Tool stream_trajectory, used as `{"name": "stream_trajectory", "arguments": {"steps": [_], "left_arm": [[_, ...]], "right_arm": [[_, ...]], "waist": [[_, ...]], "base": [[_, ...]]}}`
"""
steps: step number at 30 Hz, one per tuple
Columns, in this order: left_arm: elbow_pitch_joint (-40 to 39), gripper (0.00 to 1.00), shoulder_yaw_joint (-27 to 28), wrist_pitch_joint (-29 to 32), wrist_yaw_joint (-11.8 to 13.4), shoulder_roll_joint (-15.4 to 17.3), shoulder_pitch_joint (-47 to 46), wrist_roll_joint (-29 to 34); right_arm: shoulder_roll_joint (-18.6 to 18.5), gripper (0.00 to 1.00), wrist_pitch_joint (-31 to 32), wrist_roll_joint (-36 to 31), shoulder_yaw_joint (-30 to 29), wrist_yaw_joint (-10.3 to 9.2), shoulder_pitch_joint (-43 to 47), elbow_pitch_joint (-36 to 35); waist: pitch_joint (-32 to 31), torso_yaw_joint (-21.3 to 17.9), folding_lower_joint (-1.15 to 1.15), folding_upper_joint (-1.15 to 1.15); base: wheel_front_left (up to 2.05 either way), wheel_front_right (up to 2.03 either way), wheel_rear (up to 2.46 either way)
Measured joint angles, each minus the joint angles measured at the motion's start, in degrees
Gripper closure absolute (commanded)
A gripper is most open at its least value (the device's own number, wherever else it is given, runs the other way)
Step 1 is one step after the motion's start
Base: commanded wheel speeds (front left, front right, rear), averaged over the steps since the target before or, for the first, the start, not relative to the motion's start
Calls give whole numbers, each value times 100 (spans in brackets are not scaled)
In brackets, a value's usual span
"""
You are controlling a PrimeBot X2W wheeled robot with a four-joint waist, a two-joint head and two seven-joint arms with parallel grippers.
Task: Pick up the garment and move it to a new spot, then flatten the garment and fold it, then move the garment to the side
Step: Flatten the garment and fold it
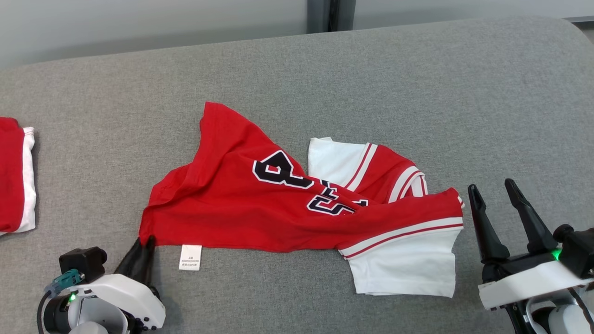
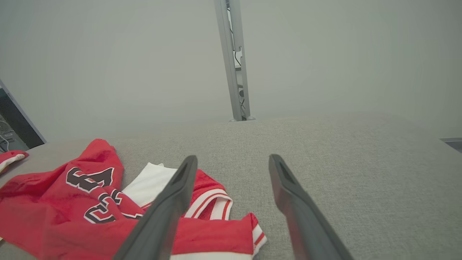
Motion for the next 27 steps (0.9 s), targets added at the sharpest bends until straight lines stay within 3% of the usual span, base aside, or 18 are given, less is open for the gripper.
{"name": "stream_trajectory", "arguments": {"steps": [7, 14, 20, 22, 23, 24, 25, 27], "left_arm": [[113, 100, -22, -66, -68, 25, -88, -2], [148, 100, 29, -186, -67, 75, -129, -37], [186, 100, 26, -219, -60, 75, -180, -52], [198, 100, 9, -235, -60, 71, -184, -52], [204, 100, 0, -242, -62, 70, -187, -52], [209, 100, -13, -254, -67, 66, -190, -52], [213, 100, -25, -259, -71, 57, -196, -52], [214, 100, -53, -260, -89, 45, -210, -51]], "right_arm": [[-57, 0, 219, 66, 37, 0, 542, 78], [168, 0, 405, 240, 474, 0, 1370, 93], [231, 0, 387, 456, 677, 0, 1252, 612], [230, 20, 352, 495, 709, 0, 1068, 805], [232, 51, 354, 549, 740, 0, 974, 922], [222, 58, 374, 579, 795, 0, 898, 1029], [216, 58, 383, 614, 823, 0, 836, 1131], [157, 100, 398, 670, 877, 0, 707, 1310]], "waist": [[64, -2, 0, 0], [159, -56, 0, 0], [174, -108, 0, 0], [158, -105, 0, 0], [152, -103, 0, 0], [144, -97, 0, 0], [135, -83, 0, 0], [110, -50, 0, 0]], "base": [[0, 0, 0], [0, 0, 0], [0, 0, 0], [0, 0, 0], [0, 0, 0], [0, 0, 0], [0, 0, 0], [0, 0, 0]]}}
